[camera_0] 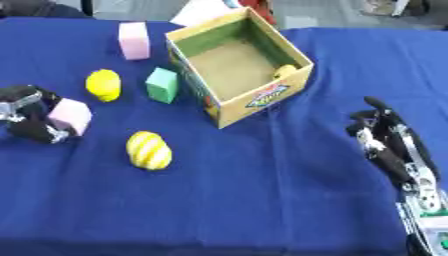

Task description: Pick up objects on the table and place them in the box.

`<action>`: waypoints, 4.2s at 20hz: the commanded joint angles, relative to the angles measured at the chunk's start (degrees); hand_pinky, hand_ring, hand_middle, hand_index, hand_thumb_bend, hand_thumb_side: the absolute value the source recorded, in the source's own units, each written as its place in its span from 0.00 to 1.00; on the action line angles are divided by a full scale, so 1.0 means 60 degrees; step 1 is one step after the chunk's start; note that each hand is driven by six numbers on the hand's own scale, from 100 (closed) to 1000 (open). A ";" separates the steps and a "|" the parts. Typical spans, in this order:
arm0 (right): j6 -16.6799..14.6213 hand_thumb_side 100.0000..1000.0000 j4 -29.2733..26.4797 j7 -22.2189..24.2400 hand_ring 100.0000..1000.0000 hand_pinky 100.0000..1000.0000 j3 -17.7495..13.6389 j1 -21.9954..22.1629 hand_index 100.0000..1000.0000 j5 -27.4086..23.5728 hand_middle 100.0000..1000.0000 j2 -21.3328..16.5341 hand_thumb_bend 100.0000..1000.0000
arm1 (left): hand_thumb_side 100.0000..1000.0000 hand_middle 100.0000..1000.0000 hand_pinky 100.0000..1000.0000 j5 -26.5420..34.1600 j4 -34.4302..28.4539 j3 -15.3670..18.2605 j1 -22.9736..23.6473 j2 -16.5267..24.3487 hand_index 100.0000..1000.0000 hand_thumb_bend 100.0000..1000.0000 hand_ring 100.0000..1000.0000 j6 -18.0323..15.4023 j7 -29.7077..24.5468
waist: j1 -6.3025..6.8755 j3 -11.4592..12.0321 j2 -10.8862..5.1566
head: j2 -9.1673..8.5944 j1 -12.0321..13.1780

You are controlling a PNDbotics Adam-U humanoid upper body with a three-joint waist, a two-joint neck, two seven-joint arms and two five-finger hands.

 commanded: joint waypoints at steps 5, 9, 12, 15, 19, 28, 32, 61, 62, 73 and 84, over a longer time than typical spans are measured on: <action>-0.0011 0.37 -0.0101 0.0005 0.58 0.61 -0.0020 -0.0099 0.92 0.0035 0.62 -0.0075 0.00 | 0.10 0.52 0.58 -0.0017 -0.0102 0.0096 -0.0044 0.0221 0.71 0.17 0.52 0.0125 0.0336 | 0.0059 0.0006 -0.0255 | -0.0027 0.0039; -0.0011 0.37 -0.0101 -0.0006 0.58 0.61 -0.0034 -0.0096 0.92 0.0039 0.62 -0.0080 0.00 | 0.09 0.48 0.55 0.0025 -0.0274 0.0256 0.0000 0.0251 0.68 0.08 0.48 0.0221 0.0690 | 0.0060 0.0011 -0.0255 | -0.0033 0.0029; -0.0008 0.37 -0.0100 -0.0018 0.58 0.61 -0.0045 -0.0093 0.92 0.0043 0.62 -0.0081 0.00 | 0.09 0.47 0.54 0.0093 -0.0472 0.0432 0.0049 0.0286 0.66 0.04 0.47 0.0306 0.0943 | 0.0064 0.0019 -0.0254 | -0.0036 0.0015; -0.0009 0.37 -0.0103 -0.0025 0.58 0.61 -0.0053 -0.0091 0.92 0.0045 0.62 -0.0084 0.00 | 0.09 0.46 0.53 0.0178 -0.0748 0.0649 0.0099 0.0331 0.66 0.01 0.46 0.0403 0.1164 | 0.0067 0.0029 -0.0255 | -0.0045 -0.0012; -0.0005 0.37 -0.0098 -0.0031 0.57 0.61 -0.0055 -0.0079 0.92 0.0047 0.62 -0.0096 0.00 | 0.09 0.45 0.52 0.0242 -0.1272 0.0867 -0.0110 0.0383 0.66 0.00 0.46 0.0436 0.1387 | 0.0070 0.0048 -0.0268 | -0.0023 -0.0013; -0.0018 0.36 -0.0053 0.0056 0.57 0.61 0.0034 -0.0021 0.92 0.0053 0.62 -0.0084 0.00 | 0.09 0.45 0.53 -0.0243 -0.1201 0.0033 -0.2428 -0.0305 0.66 0.00 0.46 -0.0040 0.0842 | 0.0038 -0.0065 -0.0373 | 0.0033 0.0138; -0.0026 0.36 -0.0027 0.0095 0.57 0.61 0.0081 -0.0010 0.92 0.0052 0.62 -0.0070 0.00 | 0.09 0.46 0.53 -0.0760 -0.0497 -0.0471 -0.3559 -0.1208 0.66 0.00 0.46 -0.0386 0.0543 | 0.0005 -0.0162 -0.0376 | 0.0012 0.0207; -0.0089 0.35 0.0047 0.0355 0.57 0.61 0.0312 -0.0215 0.92 0.0043 0.62 0.0079 0.00 | 0.38 0.73 0.70 -0.2443 0.2232 -0.1422 -0.5336 -0.3925 0.88 0.31 0.68 -0.2707 -0.0591 | -0.0089 -0.1041 -0.0210 | -0.0248 0.0460; -0.0088 0.35 0.0048 0.0350 0.57 0.61 0.0305 -0.0215 0.92 0.0045 0.62 0.0076 0.00 | 0.35 0.73 0.70 -0.2382 0.2070 -0.1348 -0.5333 -0.3828 0.87 0.29 0.68 -0.2681 -0.0562 | -0.0089 -0.1028 -0.0212 | -0.0257 0.0462; -0.0071 0.36 0.0068 0.0280 0.57 0.61 0.0220 -0.0164 0.92 0.0079 0.62 -0.0035 0.00 | 0.17 0.71 0.73 -0.2162 0.1239 -0.0291 -0.5026 -0.1865 0.86 0.35 0.67 -0.2089 -0.0683 | 0.0040 -0.0734 -0.0274 | -0.0250 0.0349; -0.0074 0.36 0.0076 0.0270 0.57 0.61 0.0199 -0.0142 0.92 0.0072 0.62 -0.0036 0.00 | 0.24 0.73 0.74 -0.3517 0.3839 0.0490 -0.4745 -0.1868 0.86 0.42 0.69 -0.1959 -0.0671 | -0.0012 -0.0690 -0.0275 | -0.0221 0.0288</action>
